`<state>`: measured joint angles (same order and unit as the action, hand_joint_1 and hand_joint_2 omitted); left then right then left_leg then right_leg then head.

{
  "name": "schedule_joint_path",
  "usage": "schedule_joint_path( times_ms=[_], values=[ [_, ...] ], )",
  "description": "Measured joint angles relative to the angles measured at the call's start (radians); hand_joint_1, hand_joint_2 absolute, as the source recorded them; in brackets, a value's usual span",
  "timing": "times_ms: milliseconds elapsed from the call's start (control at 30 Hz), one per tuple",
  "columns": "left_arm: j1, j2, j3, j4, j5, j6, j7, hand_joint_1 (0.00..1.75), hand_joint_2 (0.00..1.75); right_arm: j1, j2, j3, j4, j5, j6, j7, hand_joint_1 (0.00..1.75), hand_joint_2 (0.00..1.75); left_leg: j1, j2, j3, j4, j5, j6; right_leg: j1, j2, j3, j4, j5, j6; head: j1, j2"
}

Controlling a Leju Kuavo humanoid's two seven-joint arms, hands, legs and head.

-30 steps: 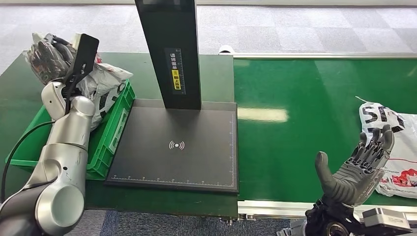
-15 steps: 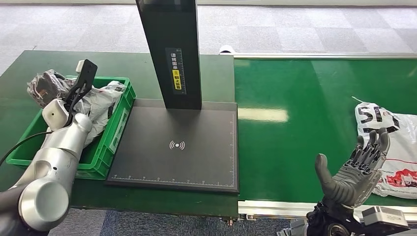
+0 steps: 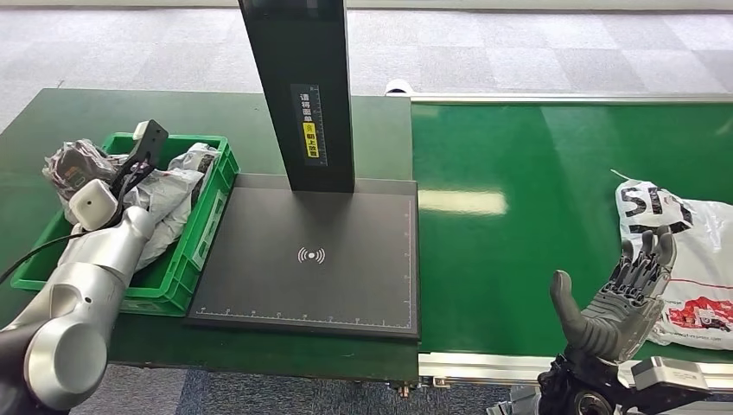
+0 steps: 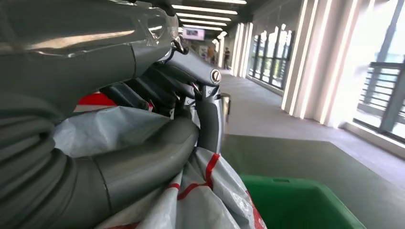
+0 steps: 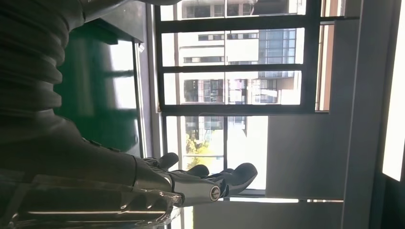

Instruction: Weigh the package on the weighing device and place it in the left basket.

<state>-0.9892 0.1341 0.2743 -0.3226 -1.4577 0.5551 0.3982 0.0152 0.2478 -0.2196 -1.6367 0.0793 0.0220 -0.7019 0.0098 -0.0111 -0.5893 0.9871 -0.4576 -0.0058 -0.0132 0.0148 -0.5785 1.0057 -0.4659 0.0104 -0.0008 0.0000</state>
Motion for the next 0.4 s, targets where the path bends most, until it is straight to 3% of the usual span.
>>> schedule_joint_path(
  times_ms=[100,200,367,400],
  values=[
    [0.003,-0.012,0.053,-0.001,0.155,0.028,-0.193,0.0,1.75,-0.002,-0.005,0.0,0.007,-0.001,0.0,0.0,0.0,1.75,0.0,0.0,0.0,0.0,0.0,0.0,0.0,0.0,0.0,0.0,0.0,0.0,0.0,0.0],
    [0.003,-0.025,0.116,-0.008,0.249,0.046,-0.313,0.0,1.75,-0.004,-0.007,0.0,0.012,-0.002,0.0,0.0,0.0,1.75,0.0,0.0,0.0,0.0,0.0,0.0,0.0,0.0,0.0,0.0,0.0,0.0,0.0,0.0],
    [-0.023,-0.062,0.272,-0.045,0.58,-0.059,-0.676,0.0,1.75,-0.005,-0.009,-0.003,0.014,-0.001,-0.008,0.0,0.0,1.75,0.0,0.0,0.0,0.0,0.0,0.0,0.0,0.0,0.0,0.0,0.0,0.0,0.0,0.0],
    [-0.029,-0.067,0.292,-0.05,0.614,-0.075,-0.712,0.0,1.75,-0.005,-0.009,-0.003,0.014,-0.001,-0.009,0.0,0.0,1.75,0.0,0.0,0.0,0.0,0.0,0.0,0.0,0.0,0.0,0.0,0.0,0.0,0.0,0.0]
  ],
)
